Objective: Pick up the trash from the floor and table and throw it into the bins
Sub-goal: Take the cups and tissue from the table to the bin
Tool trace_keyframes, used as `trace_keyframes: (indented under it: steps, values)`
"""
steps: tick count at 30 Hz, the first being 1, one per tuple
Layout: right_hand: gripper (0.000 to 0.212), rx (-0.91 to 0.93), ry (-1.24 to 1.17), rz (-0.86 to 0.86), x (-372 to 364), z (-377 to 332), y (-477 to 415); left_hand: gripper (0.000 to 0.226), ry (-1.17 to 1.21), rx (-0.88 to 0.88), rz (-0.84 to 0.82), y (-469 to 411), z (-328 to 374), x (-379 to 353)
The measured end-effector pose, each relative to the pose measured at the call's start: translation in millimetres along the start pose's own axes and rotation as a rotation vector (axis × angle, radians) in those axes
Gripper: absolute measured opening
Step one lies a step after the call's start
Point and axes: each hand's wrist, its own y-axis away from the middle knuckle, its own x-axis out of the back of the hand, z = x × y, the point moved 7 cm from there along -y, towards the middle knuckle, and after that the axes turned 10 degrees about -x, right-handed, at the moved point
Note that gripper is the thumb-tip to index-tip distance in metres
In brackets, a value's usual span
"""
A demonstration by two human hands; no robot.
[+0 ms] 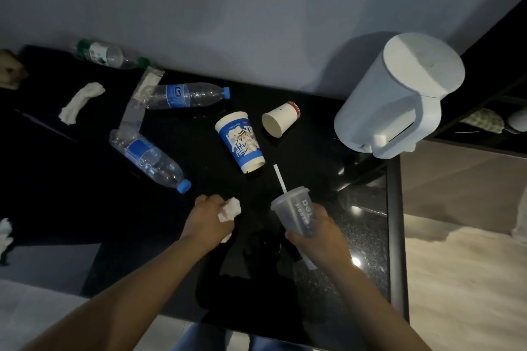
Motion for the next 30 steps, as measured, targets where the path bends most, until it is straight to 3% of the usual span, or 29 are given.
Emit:
trace_keyframes:
  steps: [5, 10, 17, 24, 30]
  values:
    - [0.073, -0.018, -0.134, -0.002, 7, -2, -9, 0.054, 0.109, 0.06, 0.209, -28, 19, 41]
    - [0.072, -0.01, -0.193, 0.022, 22, -6, -19, 0.061, 0.127, 0.031, 0.301, -63, 50, 69]
    - [0.06, 0.009, -0.272, 0.017, 42, -13, -34, 0.06, 0.124, 0.112, 0.272, -115, 73, 52]
    - [0.064, -0.026, -0.283, 0.029, 50, -2, -39, 0.102, 0.219, 0.235, 0.304, -134, 82, 19]
    - [0.066, -0.039, -0.282, 0.066, 55, 4, -37, 0.117, 0.286, 0.274, 0.286, -139, 86, 10]
